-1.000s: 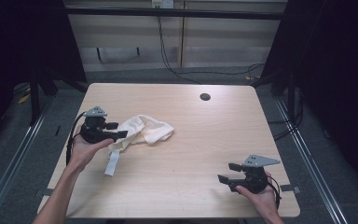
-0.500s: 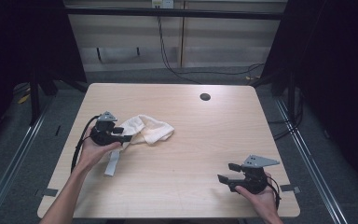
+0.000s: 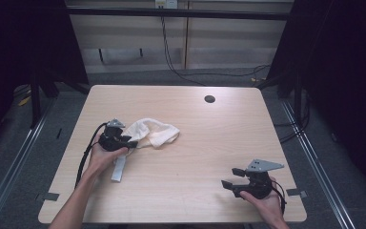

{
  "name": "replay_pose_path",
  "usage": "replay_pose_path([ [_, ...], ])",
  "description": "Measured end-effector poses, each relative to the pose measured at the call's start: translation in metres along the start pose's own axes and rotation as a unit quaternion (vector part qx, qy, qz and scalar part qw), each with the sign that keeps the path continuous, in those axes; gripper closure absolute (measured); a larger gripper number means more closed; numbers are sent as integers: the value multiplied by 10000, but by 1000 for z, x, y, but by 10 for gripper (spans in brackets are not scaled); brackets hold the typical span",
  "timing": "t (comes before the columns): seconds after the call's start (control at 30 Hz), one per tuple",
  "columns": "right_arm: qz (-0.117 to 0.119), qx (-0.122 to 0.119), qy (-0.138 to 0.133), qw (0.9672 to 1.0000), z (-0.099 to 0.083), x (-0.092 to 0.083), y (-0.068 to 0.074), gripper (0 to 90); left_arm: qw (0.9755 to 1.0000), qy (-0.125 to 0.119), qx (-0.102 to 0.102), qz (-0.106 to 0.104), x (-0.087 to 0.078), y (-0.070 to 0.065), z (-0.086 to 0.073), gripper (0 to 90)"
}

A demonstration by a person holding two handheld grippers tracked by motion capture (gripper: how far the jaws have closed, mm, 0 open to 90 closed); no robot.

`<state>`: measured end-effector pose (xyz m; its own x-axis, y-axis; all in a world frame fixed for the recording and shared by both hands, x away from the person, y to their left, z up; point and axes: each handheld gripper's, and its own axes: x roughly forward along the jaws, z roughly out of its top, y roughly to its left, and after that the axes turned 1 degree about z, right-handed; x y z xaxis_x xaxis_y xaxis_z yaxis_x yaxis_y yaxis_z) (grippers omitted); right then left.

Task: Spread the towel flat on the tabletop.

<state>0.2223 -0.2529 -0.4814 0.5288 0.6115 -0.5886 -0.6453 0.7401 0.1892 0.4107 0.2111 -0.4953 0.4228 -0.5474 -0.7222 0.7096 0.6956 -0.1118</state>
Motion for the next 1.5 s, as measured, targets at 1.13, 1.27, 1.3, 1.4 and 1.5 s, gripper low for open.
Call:
replay_pose_path([
  [1.13, 273, -123, 218, 9993, 2, 5, 5, 369, 9917, 321, 915, -850, 7, -71, 2, 819],
  [1.27, 330, -139, 229, 9991, 1, 5, 6, 395, 9899, 319, 972, -979, 10, -84, 2, 819],
  [1.3, 334, -143, 229, 9991, 2, 5, 6, 397, 9892, 342, 1017, -995, 9, -87, 1, 819],
  [1.4, 372, -123, 198, 9990, 2, 6, 7, 403, 9880, 410, 1136, -966, 6, -95, -1, 819],
  [1.5, 391, -135, 169, 9990, 5, 7, 10, 403, 9873, 396, 1127, -1047, 3, -100, -6, 818],
])
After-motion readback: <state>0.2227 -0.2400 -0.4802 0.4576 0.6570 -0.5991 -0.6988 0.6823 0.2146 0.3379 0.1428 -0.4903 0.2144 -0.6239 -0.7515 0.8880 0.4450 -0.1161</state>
